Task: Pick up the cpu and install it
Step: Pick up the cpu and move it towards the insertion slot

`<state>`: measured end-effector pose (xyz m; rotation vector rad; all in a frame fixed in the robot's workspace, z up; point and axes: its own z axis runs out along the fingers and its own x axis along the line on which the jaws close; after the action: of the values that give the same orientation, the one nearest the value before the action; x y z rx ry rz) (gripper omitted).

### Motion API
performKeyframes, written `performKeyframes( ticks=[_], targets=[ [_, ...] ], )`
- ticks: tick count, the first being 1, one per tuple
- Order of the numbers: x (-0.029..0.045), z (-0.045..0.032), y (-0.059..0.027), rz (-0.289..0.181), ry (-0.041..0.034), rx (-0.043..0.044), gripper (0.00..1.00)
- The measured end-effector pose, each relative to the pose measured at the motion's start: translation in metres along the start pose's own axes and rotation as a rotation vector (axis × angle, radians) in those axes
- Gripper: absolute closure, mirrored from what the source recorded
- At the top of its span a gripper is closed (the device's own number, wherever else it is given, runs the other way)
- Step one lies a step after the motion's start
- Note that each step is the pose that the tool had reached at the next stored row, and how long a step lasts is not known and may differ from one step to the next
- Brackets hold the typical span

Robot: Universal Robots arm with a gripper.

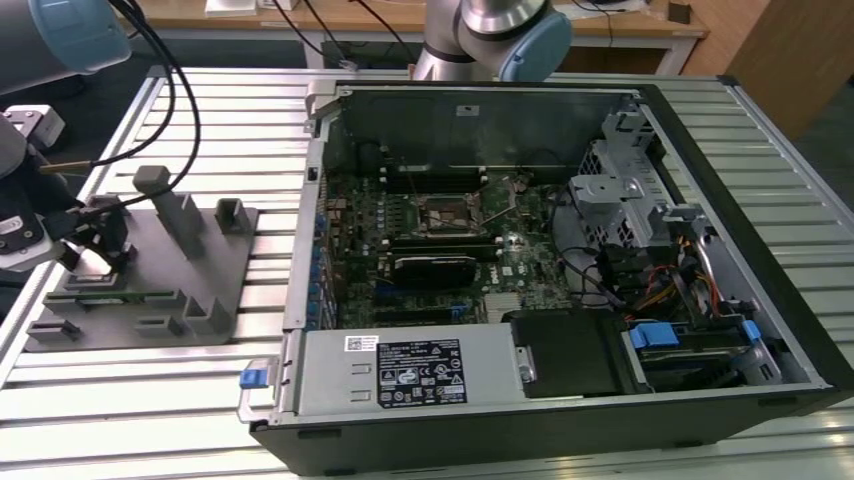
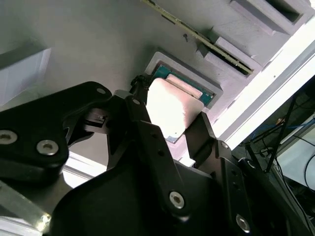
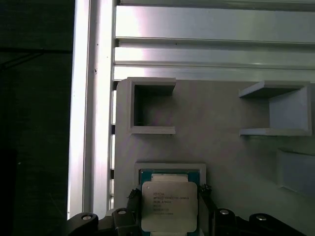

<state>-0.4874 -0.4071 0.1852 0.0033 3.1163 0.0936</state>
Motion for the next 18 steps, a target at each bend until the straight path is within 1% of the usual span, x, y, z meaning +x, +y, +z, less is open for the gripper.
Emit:
performKeyframes(
  ticks=[4, 9, 18],
  targets=[
    [-0.0003, -0.0098, 0.0006, 0.0, -0.0001, 0.0, 0.45],
    [-0.0007, -0.0261, 0.0016, 0.0, -0.0001, 0.0, 0.45],
    [-0.0013, -0.0526, 0.0032, 0.0, -0.0001, -0.0001, 0.45]
  ],
)
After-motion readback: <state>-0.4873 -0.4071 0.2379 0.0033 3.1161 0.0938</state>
